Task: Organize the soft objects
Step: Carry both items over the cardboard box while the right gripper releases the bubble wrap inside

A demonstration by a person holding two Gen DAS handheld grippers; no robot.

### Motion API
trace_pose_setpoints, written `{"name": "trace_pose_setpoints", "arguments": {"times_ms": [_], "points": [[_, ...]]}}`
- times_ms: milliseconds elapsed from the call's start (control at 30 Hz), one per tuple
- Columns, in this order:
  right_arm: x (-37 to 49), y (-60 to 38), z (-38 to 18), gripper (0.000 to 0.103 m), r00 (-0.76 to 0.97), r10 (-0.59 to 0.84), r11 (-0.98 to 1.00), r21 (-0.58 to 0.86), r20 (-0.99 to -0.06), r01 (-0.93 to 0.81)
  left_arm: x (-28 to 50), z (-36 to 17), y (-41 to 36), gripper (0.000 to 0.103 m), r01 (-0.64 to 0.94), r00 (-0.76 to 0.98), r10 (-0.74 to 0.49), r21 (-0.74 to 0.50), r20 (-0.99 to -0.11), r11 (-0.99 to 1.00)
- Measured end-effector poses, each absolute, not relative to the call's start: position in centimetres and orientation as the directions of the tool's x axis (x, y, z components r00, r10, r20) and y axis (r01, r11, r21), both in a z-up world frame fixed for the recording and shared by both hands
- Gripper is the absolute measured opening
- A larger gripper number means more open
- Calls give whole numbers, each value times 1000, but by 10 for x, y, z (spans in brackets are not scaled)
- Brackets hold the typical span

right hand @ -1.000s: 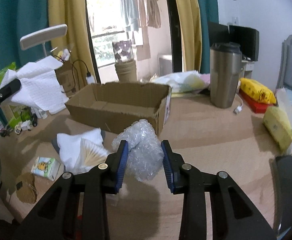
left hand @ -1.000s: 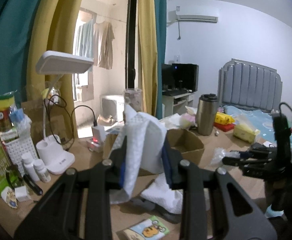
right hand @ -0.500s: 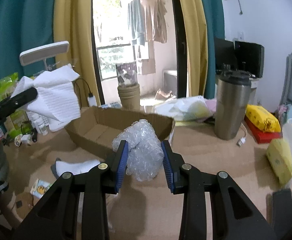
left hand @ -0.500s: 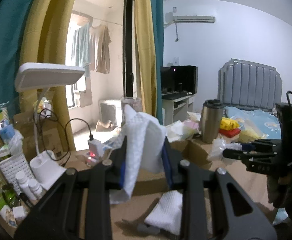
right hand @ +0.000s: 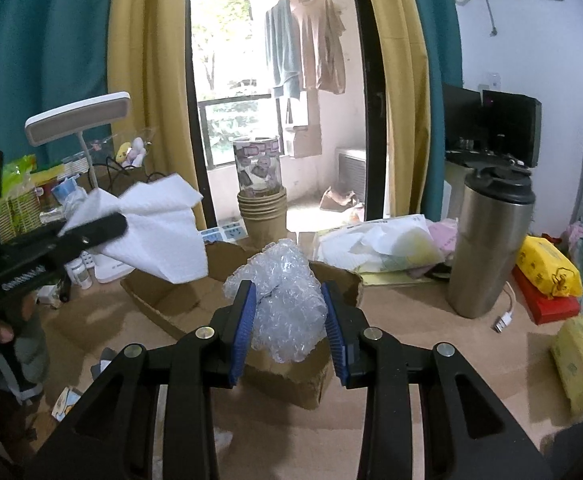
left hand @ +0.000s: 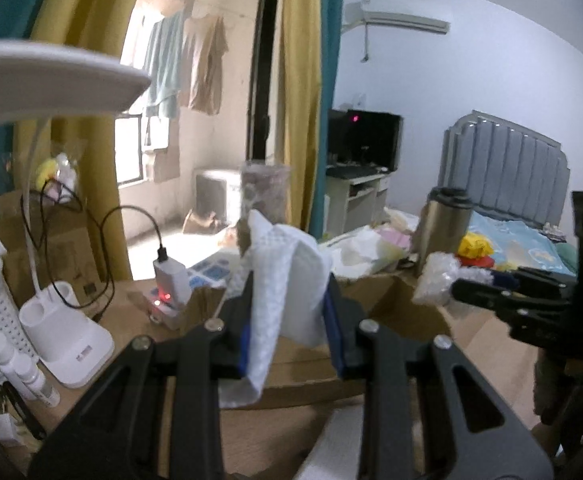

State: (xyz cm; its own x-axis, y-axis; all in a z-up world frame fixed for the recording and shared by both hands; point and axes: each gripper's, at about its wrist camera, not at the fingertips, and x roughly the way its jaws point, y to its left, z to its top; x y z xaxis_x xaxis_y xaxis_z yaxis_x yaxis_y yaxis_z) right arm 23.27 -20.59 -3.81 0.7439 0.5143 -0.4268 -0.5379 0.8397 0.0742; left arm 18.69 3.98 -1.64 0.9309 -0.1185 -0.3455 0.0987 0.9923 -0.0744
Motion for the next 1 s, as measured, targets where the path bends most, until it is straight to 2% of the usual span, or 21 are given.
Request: {"name": "trace_pose_setpoints", "arguments": {"times_ms": [233,400,733,800,1000], "points": [[245,-195,-43,36,720,538,821,78,-438,-566,209,-31,37,31,42,926,-43,-10,-376,999],[252,-188,-51,36,701,544,813,81,-461,-577,231,-45,31,32,63,887,-43,27,-459,998],[262,-178,-68,36,672,525,812,71,-523,-579,259,-75,42,32,46,774,-81,-71,-629,996],[264,-178,-71,36,669,519,815,72,-532,-574,266,-84,38,32,72,721,-102,-72,-686,995],[266,-180,-75,36,660,513,818,78,-549,-570,263,-91,30,32,102,699,-121,-69,-705,992]]}}
